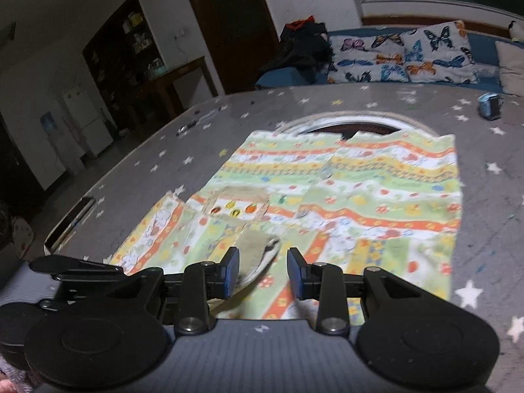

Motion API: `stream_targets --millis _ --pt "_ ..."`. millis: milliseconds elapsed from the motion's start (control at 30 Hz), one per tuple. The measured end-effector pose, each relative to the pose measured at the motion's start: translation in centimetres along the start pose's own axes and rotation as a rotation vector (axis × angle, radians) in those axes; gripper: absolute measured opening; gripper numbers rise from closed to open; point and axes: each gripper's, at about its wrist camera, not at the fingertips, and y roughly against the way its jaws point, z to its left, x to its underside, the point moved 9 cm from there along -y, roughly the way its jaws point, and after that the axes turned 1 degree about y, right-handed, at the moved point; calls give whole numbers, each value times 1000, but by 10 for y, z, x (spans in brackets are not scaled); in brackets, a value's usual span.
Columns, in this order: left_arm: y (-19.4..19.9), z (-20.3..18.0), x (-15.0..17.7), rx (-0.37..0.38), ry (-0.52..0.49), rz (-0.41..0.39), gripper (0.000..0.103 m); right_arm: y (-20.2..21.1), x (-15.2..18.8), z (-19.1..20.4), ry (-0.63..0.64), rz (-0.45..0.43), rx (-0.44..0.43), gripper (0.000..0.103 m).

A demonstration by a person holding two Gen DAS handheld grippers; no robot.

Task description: Fold clothes

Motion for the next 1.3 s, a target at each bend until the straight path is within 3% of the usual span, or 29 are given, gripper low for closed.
stream_targets --millis 200,333,467,600,733,900,967,1100,1300 --pt "14 17 6 -32 2 -3 21 -17 13 8 -13 51 -15 33" --pt "34 43 5 -103 46 -37 30 -18 16 10 -17 62 -11 32" --pt "51 67 5 -186 78 -69 31 -18 17 7 -50 67 13 32" --pt "63 87 8 -271 85 -93 41 -17 19 8 -71 63 28 32" --pt "66 98 14 -304 99 -89 47 -17 19 12 -74 70 20 32" --pt "65 100 25 -312 104 -66 54 -17 18 6 -110 74 23 14" --pt "64 99 29 -322 98 -60 56 -13 15 7 -110 64 19 7" --pt "62 99 33 -328 100 -52 58 -2 -1 17 -54 14 22 5" --pt "58 98 33 -339 84 -53 58 25 -52 53 97 -109 -5 5"
